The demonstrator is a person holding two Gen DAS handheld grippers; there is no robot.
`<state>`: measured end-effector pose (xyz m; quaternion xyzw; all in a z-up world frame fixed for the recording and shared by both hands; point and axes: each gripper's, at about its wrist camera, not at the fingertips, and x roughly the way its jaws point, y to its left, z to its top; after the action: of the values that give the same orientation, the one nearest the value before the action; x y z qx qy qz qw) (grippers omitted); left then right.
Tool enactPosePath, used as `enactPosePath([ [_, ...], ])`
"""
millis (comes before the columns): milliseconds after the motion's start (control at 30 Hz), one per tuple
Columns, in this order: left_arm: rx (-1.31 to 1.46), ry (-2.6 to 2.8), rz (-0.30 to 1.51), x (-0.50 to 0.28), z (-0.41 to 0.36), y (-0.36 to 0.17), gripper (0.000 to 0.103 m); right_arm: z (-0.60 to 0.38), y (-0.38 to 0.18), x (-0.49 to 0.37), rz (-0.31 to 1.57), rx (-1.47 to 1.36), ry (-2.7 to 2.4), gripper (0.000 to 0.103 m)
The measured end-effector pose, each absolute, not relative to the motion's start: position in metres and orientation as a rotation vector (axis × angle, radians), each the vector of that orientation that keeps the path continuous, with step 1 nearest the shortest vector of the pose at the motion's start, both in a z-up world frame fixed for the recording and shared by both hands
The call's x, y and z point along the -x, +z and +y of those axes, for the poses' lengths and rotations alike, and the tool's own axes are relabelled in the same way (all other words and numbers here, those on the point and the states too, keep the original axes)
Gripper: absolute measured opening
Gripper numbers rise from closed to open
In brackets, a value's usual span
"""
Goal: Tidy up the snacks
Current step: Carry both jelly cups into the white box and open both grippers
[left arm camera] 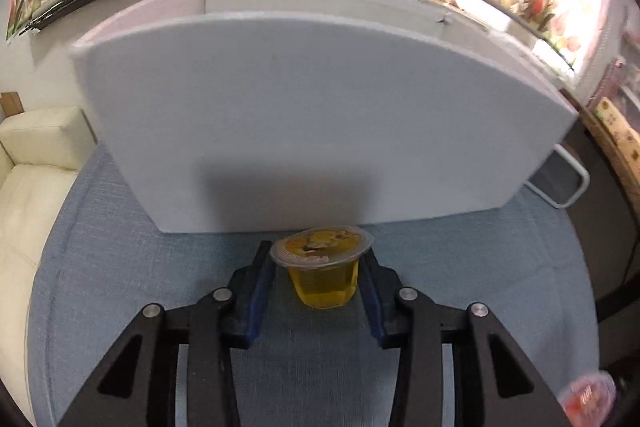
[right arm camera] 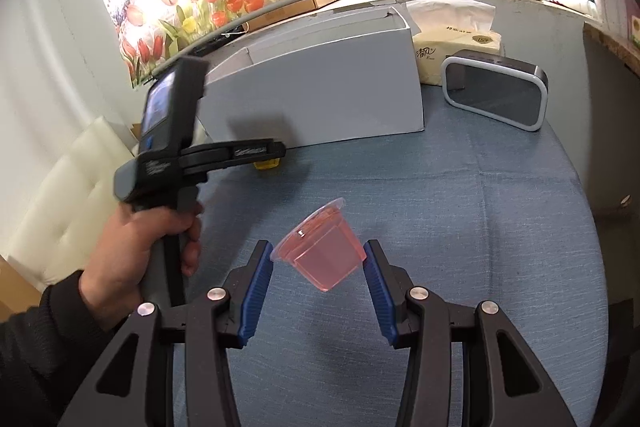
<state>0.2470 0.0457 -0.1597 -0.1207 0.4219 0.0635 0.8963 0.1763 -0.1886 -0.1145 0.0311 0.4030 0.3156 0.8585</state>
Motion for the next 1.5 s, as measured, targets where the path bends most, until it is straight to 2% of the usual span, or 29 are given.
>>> enactPosePath([
  [400,0.251,-0.005,0.714,-0.171,0.065,-0.077,0.045,-0.172,-0.097,-0.193,0.810,-0.098,0.710,0.051],
  [567,0.234,-0.018,0.619,-0.182,0.073,-0.020,0.045,-0.157,-0.062,-0.228,0.753,-0.099,0.715,0.051],
  [767,0.226,-0.013,0.577,-0.224,0.095,0.019,0.045,-0.125,-0.010,-0.284,0.699,-0.070,0.699,0.051],
  [933,0.236,-0.016,0.619,-0.274,0.106,0.016,0.045,-0.096,0.003,-0.328,0.717,-0.024,0.681,0.051],
  [1200,0.200,0.016,0.678,-0.308,0.112,-0.010,0.045,-0.080,-0.017,-0.376,0.791,0.017,0.624,0.051],
  [1267,0.181,0.045,0.694,-0.314,0.114,-0.014,0.052,-0.081,-0.022,-0.382,0.808,0.029,0.595,0.053],
  [1300,0.179,0.055,0.696,-0.314,0.115,-0.015,0.068,-0.082,-0.024,-0.383,0.808,0.038,0.579,0.067],
  [1333,0.177,0.061,0.688,-0.314,0.117,-0.015,0.090,-0.083,-0.025,-0.384,0.802,0.045,0.561,0.078],
  [1367,0.178,0.068,0.668,-0.311,0.119,-0.013,0.099,-0.085,-0.024,-0.384,0.797,0.047,0.552,0.093],
  [1400,0.181,0.072,0.643,-0.307,0.121,-0.011,0.103,-0.088,-0.023,-0.382,0.785,0.048,0.547,0.093],
  [1500,0.186,0.088,0.657,-0.303,0.126,-0.008,0.103,-0.091,-0.021,-0.378,0.776,0.084,0.514,0.098],
])
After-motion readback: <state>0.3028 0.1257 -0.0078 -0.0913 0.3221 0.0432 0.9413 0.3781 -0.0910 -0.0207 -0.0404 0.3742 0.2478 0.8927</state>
